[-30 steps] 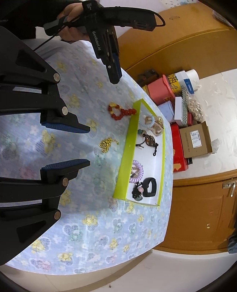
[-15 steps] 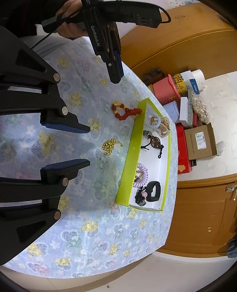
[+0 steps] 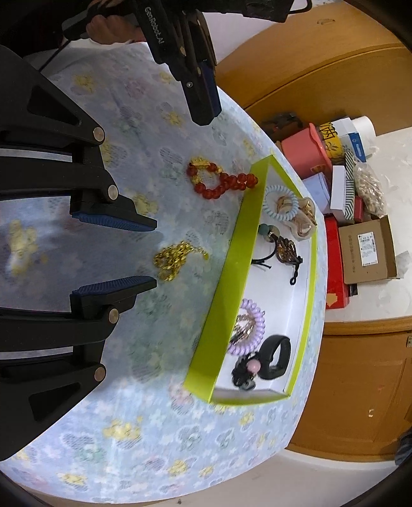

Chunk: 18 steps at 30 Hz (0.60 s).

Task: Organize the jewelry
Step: 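Grasp the gold chain with the right tool while the left tool grasps the red bead bracelet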

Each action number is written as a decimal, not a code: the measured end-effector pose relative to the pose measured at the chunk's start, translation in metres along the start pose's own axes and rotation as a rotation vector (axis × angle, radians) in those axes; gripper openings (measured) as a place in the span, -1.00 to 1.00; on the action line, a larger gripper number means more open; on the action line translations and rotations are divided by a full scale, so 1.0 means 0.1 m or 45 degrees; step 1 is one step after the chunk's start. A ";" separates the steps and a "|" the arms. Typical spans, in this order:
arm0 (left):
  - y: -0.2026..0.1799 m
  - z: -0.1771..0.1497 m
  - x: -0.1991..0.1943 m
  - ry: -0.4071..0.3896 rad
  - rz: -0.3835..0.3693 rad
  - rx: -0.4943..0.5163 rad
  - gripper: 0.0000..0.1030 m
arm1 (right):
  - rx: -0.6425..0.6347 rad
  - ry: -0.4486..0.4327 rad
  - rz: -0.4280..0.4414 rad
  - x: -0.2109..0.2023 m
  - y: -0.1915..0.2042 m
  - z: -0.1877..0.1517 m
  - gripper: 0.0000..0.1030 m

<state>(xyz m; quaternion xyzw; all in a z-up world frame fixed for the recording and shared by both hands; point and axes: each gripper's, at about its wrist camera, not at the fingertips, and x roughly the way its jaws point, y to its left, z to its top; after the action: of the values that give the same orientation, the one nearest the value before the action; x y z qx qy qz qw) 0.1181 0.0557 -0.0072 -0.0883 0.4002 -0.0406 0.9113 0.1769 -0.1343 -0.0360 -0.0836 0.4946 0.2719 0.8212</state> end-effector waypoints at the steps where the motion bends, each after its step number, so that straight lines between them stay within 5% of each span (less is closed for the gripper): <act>1: 0.01 0.01 0.01 0.000 -0.002 -0.003 -0.41 | -0.009 -0.002 -0.005 0.01 0.01 0.01 -0.42; 13: 0.10 0.07 0.12 0.002 -0.022 -0.027 -0.41 | -0.115 -0.007 -0.080 0.16 0.15 0.13 -0.43; 16: 0.10 0.09 0.15 0.003 -0.032 -0.031 -0.41 | -0.113 -0.007 -0.096 0.17 0.13 0.15 -0.76; 18: 0.09 0.11 0.17 0.003 -0.039 -0.032 -0.41 | -0.100 -0.009 -0.085 0.17 0.11 0.15 -0.76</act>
<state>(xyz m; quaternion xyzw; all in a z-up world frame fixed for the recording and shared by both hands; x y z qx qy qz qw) 0.1375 0.0638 -0.0139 -0.1058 0.4004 -0.0495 0.9089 0.1889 -0.1129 -0.0413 -0.1313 0.4778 0.2639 0.8276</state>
